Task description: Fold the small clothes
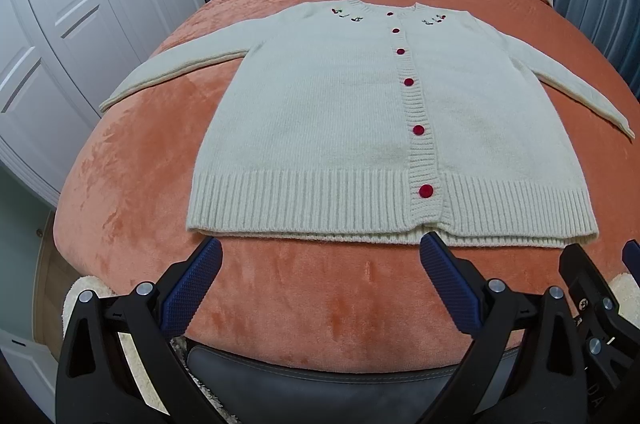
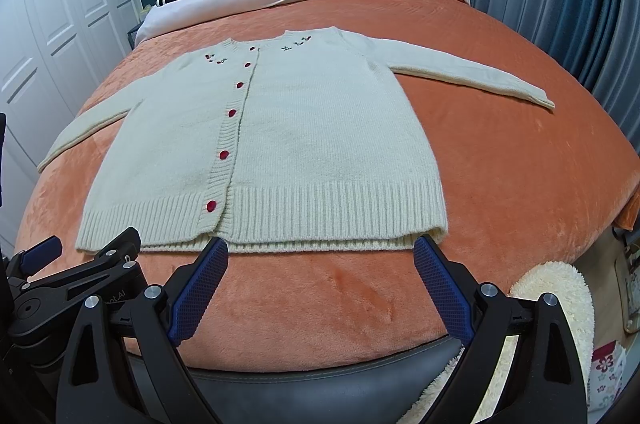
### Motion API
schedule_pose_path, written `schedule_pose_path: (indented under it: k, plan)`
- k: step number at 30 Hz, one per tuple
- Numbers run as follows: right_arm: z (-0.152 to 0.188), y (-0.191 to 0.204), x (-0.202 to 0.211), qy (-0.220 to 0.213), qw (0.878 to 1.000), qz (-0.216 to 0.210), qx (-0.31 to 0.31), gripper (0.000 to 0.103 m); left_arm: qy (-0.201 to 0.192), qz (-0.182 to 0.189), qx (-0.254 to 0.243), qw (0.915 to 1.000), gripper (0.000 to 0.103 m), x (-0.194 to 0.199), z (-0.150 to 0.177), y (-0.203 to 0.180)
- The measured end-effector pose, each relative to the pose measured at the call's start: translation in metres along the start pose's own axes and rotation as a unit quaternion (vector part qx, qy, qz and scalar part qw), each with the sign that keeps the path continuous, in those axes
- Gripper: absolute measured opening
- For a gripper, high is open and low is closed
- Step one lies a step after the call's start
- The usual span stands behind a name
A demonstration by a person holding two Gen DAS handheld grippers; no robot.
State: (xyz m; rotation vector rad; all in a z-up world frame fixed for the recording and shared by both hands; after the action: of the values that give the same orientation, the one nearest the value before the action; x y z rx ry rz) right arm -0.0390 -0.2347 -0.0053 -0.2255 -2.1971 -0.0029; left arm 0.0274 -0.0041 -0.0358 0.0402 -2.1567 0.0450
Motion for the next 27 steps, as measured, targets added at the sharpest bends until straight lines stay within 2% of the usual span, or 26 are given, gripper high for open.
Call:
schedule_pose_path:
  k: [27]
  plan:
    - [0.0002, -0.0045, 0.0013, 0.004, 1.000, -0.001, -0.006, 0.092, -0.002, -0.001, 0.000, 1.0000, 0.096, 0.0004, -0.0008, -0.0004]
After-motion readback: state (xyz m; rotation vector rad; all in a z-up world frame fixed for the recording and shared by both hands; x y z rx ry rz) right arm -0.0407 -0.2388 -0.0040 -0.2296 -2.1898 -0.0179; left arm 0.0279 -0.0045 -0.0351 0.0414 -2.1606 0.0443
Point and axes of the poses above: each gripper's, at about its wrist camera, not at the fingertips, and x roughly against the way its jaws point, y to its left, z to its underside, the point moved 5 cm from there along -x, roughly the way its jaws point, and after that the axes turned 13 degrees about x, right-handed, at the moved point
